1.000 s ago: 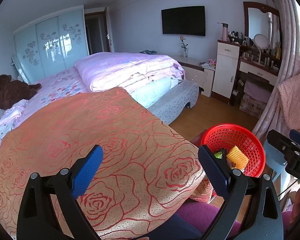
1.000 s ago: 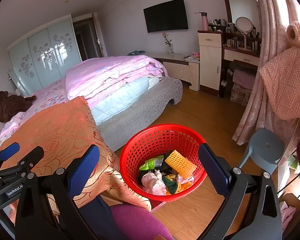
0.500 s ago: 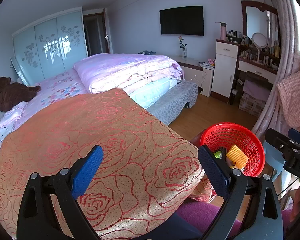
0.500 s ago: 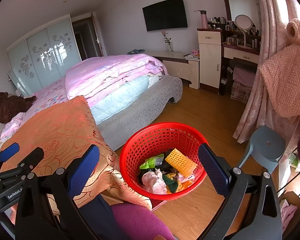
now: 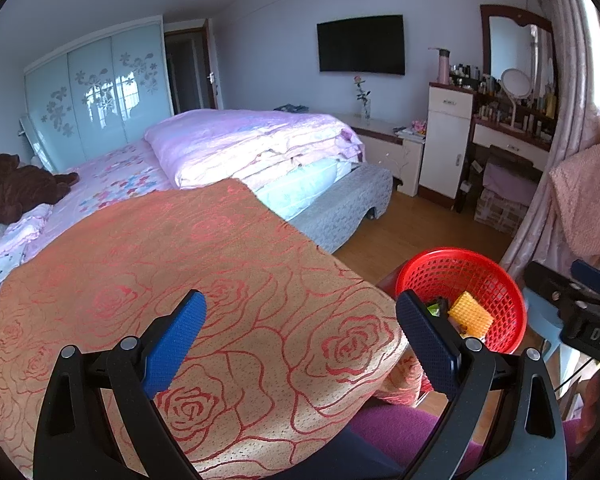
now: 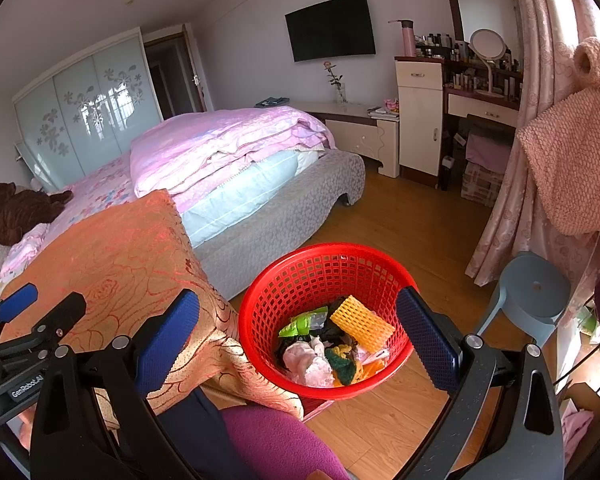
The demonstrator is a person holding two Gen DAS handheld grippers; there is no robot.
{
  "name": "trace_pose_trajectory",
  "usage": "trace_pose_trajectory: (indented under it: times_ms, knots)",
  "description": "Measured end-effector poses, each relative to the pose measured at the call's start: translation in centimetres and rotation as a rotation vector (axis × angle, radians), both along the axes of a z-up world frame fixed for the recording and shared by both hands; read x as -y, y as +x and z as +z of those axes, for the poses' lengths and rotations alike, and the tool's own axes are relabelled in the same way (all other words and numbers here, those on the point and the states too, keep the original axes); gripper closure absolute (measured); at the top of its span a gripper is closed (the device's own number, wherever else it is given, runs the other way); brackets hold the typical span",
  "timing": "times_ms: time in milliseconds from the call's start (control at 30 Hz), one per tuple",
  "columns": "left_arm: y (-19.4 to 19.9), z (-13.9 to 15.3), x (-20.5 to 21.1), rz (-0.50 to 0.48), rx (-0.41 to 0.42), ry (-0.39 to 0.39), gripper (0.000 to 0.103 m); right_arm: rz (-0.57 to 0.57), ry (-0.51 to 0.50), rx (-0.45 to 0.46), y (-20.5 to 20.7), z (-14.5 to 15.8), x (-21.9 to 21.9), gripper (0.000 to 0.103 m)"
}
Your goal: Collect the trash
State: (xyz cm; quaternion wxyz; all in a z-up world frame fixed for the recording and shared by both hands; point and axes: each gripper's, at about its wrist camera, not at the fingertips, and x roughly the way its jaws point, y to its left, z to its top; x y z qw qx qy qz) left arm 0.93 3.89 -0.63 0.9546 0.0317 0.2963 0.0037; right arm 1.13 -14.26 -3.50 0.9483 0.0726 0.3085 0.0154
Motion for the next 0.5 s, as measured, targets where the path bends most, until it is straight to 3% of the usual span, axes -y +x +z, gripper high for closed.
trace_pose_trajectory:
  times_ms: [267,500]
  knots:
    - [0.2,0.2,-0.9,0.045,0.000,-0.025,0.011,-0.002,-0.008,-0.012,-0.1,-0.1,-0.3,0.007]
    - [-0.1,0.4,-5.8,0.178,-0.023,-0.043,0.011,0.078,-0.060,-0.039,1.1,-0.3,-3.3,0.007]
